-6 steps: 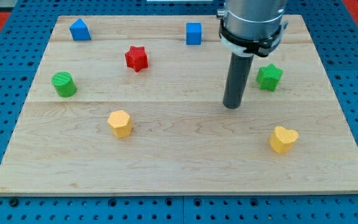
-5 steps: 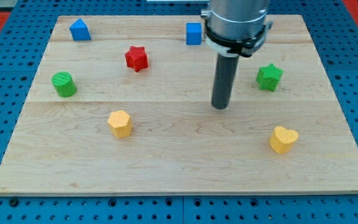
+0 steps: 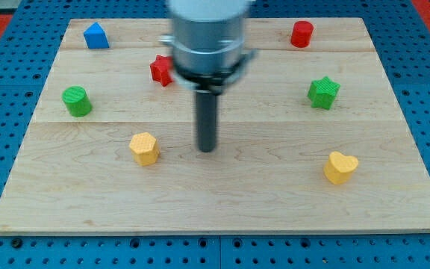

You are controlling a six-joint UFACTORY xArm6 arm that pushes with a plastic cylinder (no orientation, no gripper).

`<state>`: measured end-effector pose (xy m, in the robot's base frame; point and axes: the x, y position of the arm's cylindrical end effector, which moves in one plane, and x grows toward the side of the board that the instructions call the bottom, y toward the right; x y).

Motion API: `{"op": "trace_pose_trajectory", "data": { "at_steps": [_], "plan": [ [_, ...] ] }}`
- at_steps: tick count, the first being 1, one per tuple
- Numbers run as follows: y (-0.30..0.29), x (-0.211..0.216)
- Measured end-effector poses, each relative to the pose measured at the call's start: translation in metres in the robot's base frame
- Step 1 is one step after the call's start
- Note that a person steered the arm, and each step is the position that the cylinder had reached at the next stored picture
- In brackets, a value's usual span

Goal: Put the yellow hexagon parallel to yellow heart

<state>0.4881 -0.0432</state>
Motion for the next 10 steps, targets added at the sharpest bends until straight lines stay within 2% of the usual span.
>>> {"op": "trace_pose_trajectory", "data": {
  "at_steps": [1, 2, 3, 4, 6, 7, 8, 9, 10],
  "plan": [
    [-0.032, -0.022],
    [-0.066, -0.027],
    [-0.062, 0.006],
    [-0.023, 0.013],
    [-0.124, 0.005],
    [-0.121, 0.055],
    [-0.046, 0.055],
    [-0.051, 0.045],
    [-0.046, -0.021]
  ]
}}
